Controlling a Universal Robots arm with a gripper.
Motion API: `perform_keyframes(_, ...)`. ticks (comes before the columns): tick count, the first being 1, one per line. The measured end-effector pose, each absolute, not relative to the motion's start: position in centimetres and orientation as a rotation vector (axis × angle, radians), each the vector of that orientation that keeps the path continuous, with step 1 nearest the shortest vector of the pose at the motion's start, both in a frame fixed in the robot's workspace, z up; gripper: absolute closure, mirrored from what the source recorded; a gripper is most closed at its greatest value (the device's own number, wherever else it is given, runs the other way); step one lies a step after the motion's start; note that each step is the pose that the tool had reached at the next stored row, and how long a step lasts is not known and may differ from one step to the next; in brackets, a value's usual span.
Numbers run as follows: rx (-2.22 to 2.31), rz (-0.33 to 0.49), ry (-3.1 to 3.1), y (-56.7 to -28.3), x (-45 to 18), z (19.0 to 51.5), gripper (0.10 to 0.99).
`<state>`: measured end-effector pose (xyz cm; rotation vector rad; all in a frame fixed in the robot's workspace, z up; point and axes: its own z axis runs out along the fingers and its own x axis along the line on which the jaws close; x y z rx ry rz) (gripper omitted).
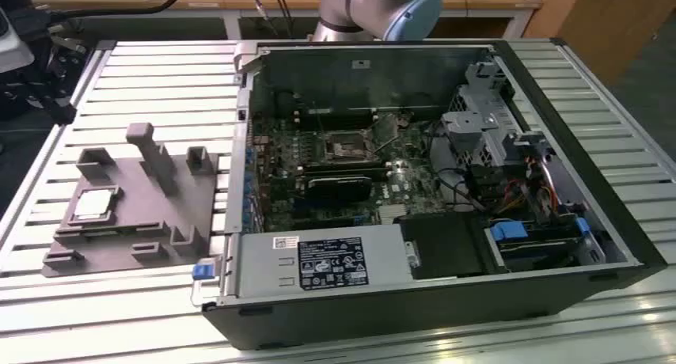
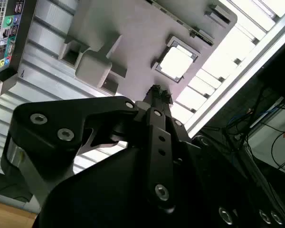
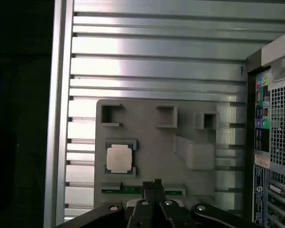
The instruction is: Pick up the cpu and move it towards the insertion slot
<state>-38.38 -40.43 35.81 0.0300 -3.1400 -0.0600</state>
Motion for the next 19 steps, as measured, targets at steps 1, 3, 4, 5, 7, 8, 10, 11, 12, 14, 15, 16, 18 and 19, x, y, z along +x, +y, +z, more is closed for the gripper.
perform_keyframes(1, 0.030, -0.060, -3.140, -40.4, -38.4, 35.8, 0.980)
perform_keyframes(3, 0.030, -0.060, -3.140, -40.4, -38.4, 35.8, 0.980)
perform_keyframes(4, 0.030, -0.060, -3.140, -40.4, -38.4, 35.8, 0.980)
perform_keyframes(5, 0.030, -0.060, -3.140, -40.4, -38.4, 35.8, 0.980)
perform_keyframes(7, 0.030, -0.060, -3.140, -40.4, -38.5, 35.8, 0.980)
perform_keyframes(8, 0.030, -0.060, -3.140, -40.4, -38.6, 35.8, 0.980)
perform_keyframes(10, 0.030, -0.060, -3.140, -40.4, -39.0, 35.8, 0.980)
perform_keyframes(11, 0.030, -0.060, -3.140, -40.4, -39.2, 35.8, 0.980)
perform_keyframes(12, 0.030, -0.060, -3.140, -40.4, -39.4, 35.8, 0.980)
perform_keyframes(14, 0.030, -0.060, -3.140, -40.4, -40.0, 35.8, 0.980)
perform_keyframes(15, 0.030, -0.060, -3.140, -40.4, -40.3, 35.8, 0.980)
perform_keyframes(16, 0.030, -0.060, -3.140, -40.4, -40.7, 35.7, 0.980)
perform_keyframes(18, 0.030, -0.060, -3.140, -40.4, -41.3, 35.7, 0.980)
perform_keyframes(19, 0.030, -0.060, -3.140, -40.4, -41.6, 35.6, 0.980)
